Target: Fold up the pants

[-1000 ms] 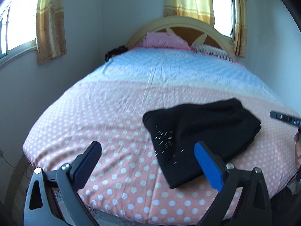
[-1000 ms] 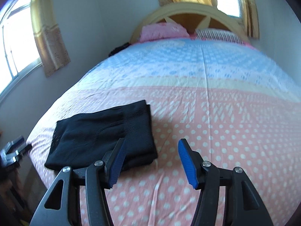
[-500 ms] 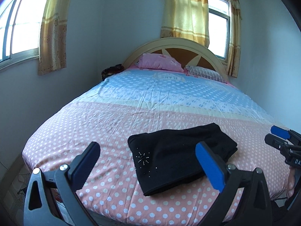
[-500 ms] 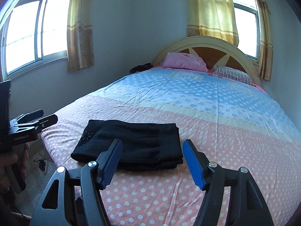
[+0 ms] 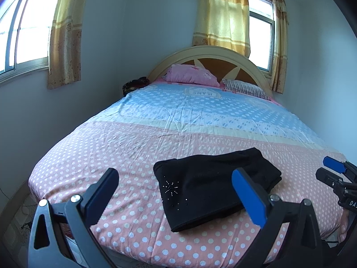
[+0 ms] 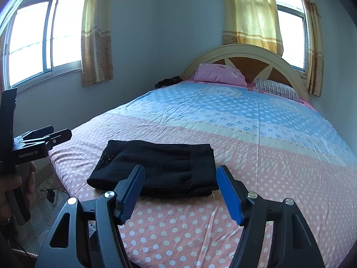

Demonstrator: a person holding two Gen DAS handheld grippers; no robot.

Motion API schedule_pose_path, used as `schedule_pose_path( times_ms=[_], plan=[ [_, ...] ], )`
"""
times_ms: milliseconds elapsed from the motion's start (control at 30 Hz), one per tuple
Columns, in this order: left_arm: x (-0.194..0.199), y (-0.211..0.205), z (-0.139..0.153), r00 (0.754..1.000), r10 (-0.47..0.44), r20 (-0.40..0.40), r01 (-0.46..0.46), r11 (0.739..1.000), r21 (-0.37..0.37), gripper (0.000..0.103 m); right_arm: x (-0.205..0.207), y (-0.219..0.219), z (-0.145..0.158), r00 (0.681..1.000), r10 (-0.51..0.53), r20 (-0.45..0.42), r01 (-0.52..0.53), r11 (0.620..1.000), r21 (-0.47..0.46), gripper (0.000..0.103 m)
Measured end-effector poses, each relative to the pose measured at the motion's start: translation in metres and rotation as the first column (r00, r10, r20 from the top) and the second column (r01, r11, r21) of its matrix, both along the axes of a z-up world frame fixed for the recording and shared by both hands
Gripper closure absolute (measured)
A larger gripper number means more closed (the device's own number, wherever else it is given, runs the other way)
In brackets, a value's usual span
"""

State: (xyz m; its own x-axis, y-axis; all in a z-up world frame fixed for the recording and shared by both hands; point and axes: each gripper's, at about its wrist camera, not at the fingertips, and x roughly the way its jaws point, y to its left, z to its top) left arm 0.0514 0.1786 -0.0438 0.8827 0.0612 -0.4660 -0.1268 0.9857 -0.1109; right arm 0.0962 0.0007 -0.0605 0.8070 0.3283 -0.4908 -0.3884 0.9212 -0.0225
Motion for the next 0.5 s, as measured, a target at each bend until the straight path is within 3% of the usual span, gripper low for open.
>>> schedule_pose_path(
  times_ms=[500],
  plan=[
    [0.0026,-0.0001,-0.0030,1.000,0.006,-0.008,-0.006,1.000,0.009,0.000,-0.0015,0.0011,-0.0034,1.000,0.000,-0.010,0.000,1.000,0.004,0.035]
  ],
)
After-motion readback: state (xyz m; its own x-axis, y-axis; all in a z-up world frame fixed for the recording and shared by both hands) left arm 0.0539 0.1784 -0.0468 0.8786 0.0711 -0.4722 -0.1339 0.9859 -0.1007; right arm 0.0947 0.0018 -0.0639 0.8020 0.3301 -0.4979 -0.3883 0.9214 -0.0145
